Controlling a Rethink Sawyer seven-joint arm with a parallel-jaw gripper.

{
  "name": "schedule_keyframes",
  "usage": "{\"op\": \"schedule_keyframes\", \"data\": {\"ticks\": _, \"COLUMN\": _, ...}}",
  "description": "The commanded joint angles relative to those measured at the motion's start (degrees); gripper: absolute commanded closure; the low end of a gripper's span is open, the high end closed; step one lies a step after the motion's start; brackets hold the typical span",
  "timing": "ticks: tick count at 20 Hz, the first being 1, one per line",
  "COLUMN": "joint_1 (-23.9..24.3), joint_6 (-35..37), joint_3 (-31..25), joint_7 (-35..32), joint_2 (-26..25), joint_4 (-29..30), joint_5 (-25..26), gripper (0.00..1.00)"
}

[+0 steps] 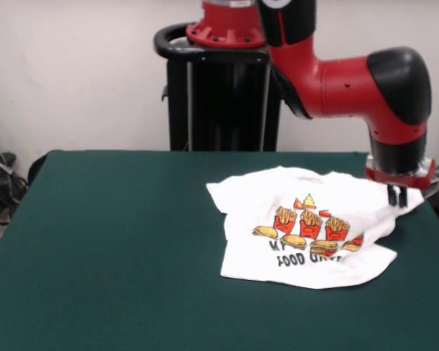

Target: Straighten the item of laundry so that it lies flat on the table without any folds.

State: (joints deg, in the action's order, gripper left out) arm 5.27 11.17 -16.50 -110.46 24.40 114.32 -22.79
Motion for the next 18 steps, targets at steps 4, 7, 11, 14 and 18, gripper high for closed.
{"op": "schedule_keyframes", "data": {"ticks": 4, "joint_1": -10.8, "joint_6": 9.0, "joint_3": 20.6, "joint_7": -14.6, "joint_2": 1.0, "joint_4": -9.1, "joint_5": -2.8, "gripper": 1.0}}
{"op": "schedule_keyframes", "data": {"ticks": 7, "joint_1": -11.2, "joint_6": 10.2, "joint_3": 22.8, "joint_7": -14.3, "joint_2": 0.0, "joint_4": -11.8, "joint_5": -2.7, "gripper": 1.0}}
{"op": "schedule_keyframes", "data": {"ticks": 11, "joint_1": -12.4, "joint_6": 12.0, "joint_3": 25.5, "joint_7": -14.7, "joint_2": -1.2, "joint_4": -14.8, "joint_5": -2.9, "gripper": 1.0}}
{"op": "schedule_keyframes", "data": {"ticks": 14, "joint_1": -12.7, "joint_6": 11.5, "joint_3": 26.9, "joint_7": -14.3, "joint_2": -2.5, "joint_4": -16.4, "joint_5": -2.6, "gripper": 1.0}}
{"op": "schedule_keyframes", "data": {"ticks": 18, "joint_1": -12.0, "joint_6": 13.3, "joint_3": 27.1, "joint_7": -13.5, "joint_2": -2.8, "joint_4": -17.7, "joint_5": -2.2, "gripper": 1.0}}
